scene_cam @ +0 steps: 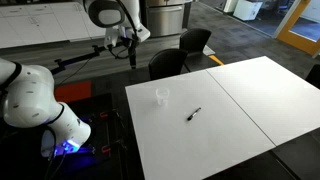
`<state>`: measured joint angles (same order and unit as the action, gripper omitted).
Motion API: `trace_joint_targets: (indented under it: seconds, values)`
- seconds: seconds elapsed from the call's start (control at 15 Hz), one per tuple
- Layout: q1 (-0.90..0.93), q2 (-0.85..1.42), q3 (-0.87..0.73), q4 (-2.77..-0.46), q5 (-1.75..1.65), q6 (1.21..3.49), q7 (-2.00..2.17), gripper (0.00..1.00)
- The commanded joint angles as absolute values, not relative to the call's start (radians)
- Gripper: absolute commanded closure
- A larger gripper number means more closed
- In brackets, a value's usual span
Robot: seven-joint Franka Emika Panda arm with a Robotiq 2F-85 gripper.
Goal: Put the marker in the mug
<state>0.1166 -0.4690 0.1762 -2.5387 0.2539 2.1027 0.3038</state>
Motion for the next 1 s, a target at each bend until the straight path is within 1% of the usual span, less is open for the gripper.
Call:
trace_joint_targets:
  seconds: [0.0,0.6,0.93]
  values:
    - [0.119,-0.469,0.174,-2.537,0.252,2.101,0.305,0.0]
    - [0.103,-0.47,0.164,-2.53,0.223,2.116,0.287,0.0]
    - [0.045,-0.463,0.165,-2.508,0.033,2.171,0.276,0.0]
